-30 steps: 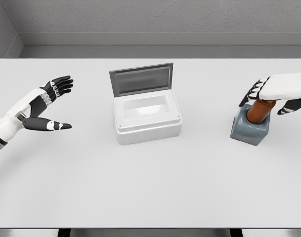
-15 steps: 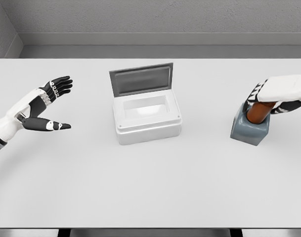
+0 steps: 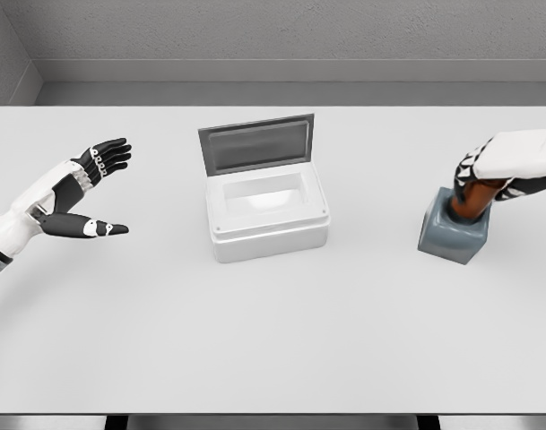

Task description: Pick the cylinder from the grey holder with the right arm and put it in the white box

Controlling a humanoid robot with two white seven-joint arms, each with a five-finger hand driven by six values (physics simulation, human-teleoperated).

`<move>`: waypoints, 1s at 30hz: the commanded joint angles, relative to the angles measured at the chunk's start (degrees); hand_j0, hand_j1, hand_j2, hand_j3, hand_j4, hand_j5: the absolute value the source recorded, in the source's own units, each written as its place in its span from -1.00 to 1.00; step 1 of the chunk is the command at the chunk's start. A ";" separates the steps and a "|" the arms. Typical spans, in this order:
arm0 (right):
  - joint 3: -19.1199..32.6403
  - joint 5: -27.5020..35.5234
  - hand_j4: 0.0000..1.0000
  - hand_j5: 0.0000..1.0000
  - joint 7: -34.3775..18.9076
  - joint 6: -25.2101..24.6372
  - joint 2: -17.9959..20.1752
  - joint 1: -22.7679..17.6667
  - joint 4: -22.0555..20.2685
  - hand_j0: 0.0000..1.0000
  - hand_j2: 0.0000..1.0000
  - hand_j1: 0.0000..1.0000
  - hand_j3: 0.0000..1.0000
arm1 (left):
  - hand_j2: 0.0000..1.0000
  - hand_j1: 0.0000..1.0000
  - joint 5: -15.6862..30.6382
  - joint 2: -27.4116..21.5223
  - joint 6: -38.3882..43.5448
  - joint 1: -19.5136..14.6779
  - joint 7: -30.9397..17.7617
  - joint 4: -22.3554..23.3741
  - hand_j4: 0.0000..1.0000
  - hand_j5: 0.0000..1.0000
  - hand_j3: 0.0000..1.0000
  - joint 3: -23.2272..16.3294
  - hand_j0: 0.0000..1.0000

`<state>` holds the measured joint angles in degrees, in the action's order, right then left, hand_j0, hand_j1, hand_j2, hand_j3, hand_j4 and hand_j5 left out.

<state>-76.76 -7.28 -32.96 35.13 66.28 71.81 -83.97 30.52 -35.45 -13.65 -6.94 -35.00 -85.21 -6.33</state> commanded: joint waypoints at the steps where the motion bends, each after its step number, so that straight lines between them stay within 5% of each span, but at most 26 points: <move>1: 0.21 0.24 0.03 0.03 0.00 -0.13 0.43 0.09 -0.23 0.03 0.03 0.03 0.03 | 1.00 1.00 0.33 -0.06 0.03 0.00 0.00 -0.04 1.00 1.00 1.00 0.00 1.00; 30: 0.56 0.24 -0.14 -0.14 -0.18 -0.13 -3.18 5.98 -1.98 -0.14 -0.14 -0.14 -0.14 | 1.00 1.00 0.41 0.21 0.03 0.09 0.00 -0.04 1.00 1.00 1.00 0.44 1.00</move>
<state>-76.27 -7.30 -33.13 35.14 63.28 77.87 -85.91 30.54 -35.21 -13.69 -6.77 -35.00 -85.23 -5.90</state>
